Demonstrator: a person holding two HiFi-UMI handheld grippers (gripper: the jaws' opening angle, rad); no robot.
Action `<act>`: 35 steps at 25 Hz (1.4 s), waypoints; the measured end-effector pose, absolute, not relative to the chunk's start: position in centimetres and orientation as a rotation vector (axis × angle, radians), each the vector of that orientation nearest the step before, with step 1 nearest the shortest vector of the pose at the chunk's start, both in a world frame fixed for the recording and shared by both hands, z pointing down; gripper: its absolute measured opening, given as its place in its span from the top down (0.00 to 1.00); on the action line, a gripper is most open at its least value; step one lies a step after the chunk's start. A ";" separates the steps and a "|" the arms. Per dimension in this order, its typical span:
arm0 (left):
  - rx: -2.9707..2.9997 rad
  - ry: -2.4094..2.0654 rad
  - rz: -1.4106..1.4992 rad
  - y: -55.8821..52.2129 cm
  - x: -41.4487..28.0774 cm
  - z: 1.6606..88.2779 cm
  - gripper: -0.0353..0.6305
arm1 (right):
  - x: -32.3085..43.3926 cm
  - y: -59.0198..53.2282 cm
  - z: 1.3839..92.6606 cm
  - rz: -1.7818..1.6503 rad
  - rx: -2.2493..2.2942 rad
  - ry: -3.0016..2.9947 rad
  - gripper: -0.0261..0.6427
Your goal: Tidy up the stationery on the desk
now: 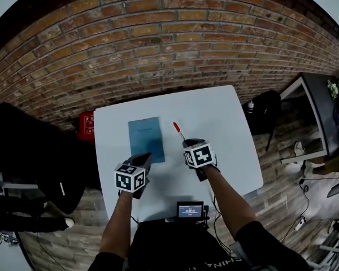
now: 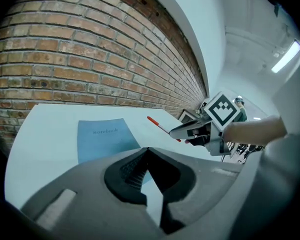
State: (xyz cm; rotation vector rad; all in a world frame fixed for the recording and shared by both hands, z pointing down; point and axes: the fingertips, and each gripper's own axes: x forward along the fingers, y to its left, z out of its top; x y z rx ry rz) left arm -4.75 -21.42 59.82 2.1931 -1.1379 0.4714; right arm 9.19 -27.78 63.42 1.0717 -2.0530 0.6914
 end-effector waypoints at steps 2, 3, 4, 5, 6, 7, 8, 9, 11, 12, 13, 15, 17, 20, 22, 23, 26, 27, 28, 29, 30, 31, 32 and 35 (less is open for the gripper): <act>2.187 -1.147 0.470 -21.1 -5.4 59.8 0.93 | 8.4 -27.7 63.5 0.692 1.067 -2.049 0.89; 2.182 -1.151 0.469 -21.0 -5.7 59.9 0.93 | 8.0 -27.7 63.6 0.694 1.064 -2.047 0.89; 2.177 -1.155 0.468 -21.0 -5.9 59.9 0.93 | 7.6 -27.7 63.7 0.697 1.062 -2.045 0.89; 2.171 -1.158 0.466 -20.9 -6.2 60.0 0.93 | 7.3 -27.7 63.8 0.702 1.060 -2.042 0.89; 2.168 -1.159 0.463 -21.0 -6.4 60.1 0.93 | 6.9 -27.7 64.0 0.707 1.059 -2.039 0.89; 2.166 -1.160 0.461 -21.0 -6.6 60.1 0.93 | 6.6 -27.8 64.2 0.715 1.059 -2.035 0.89; 2.164 -1.159 0.459 -21.0 -6.7 60.1 0.93 | 6.2 -27.8 64.4 0.725 1.060 -2.031 0.89; 2.163 -1.158 0.459 -21.1 -6.9 60.2 0.93 | 5.9 -27.8 64.6 0.736 1.061 -2.026 0.89; 2.159 -1.152 0.460 -21.1 -7.1 60.4 0.93 | 5.3 -27.9 65.2 0.759 1.064 -2.013 0.89; 2.157 -1.149 0.462 -21.1 -7.3 60.6 0.93 | 5.0 -27.9 65.5 0.773 1.065 -2.007 0.89; 2.155 -1.146 0.464 -21.1 -7.5 60.7 0.93 | 4.7 -27.9 65.8 0.787 1.067 -2.002 0.89; 2.148 -1.142 0.468 -21.2 -7.8 61.1 0.93 | 4.2 -28.0 66.4 0.814 1.072 -1.995 0.89; 2.139 -1.139 0.471 -21.2 -8.2 61.5 0.93 | 3.8 -28.1 66.8 0.838 1.077 -1.991 0.89; 2.128 -1.134 0.471 -21.3 -8.9 62.1 0.93 | 3.1 -28.2 67.4 0.864 1.081 -1.984 0.89; 2.121 -1.132 0.471 -21.3 -9.3 62.4 0.93 | 2.7 -28.2 67.8 0.878 1.081 -1.978 0.89; 2.119 -1.131 0.471 -21.4 -9.4 62.6 0.93 | 2.6 -28.2 68.0 0.885 1.081 -1.977 0.89; 2.113 -1.128 0.473 -21.5 -9.7 63.0 0.93 | 2.2 -28.2 68.3 0.907 1.079 -1.978 0.89; 2.112 -1.126 0.474 -21.5 -9.7 63.1 0.93 | 2.0 -28.1 68.3 0.913 1.077 -1.979 0.89; 2.111 -1.125 0.474 -21.5 -9.8 63.2 0.93 | 1.9 -28.1 68.4 0.919 1.073 -1.982 0.89; 2.109 -1.124 0.476 -21.5 -9.8 63.2 0.93 | 1.7 -28.0 68.4 0.925 1.070 -1.986 0.89; 2.107 -1.122 0.477 -21.4 -9.8 63.3 0.93 | 1.6 -27.9 68.4 0.932 1.065 -1.992 0.89; 2.107 -1.121 0.478 -21.3 -9.8 63.3 0.93 | 1.5 -27.9 68.4 0.938 1.060 -1.997 0.89; 2.106 -1.121 0.477 -21.3 -9.8 63.3 0.93 | 1.5 -27.8 68.4 0.944 1.053 -2.001 0.89; 2.107 -1.123 0.475 -21.3 -9.7 63.3 0.93 | 1.4 -27.6 68.4 0.951 1.029 -2.010 0.88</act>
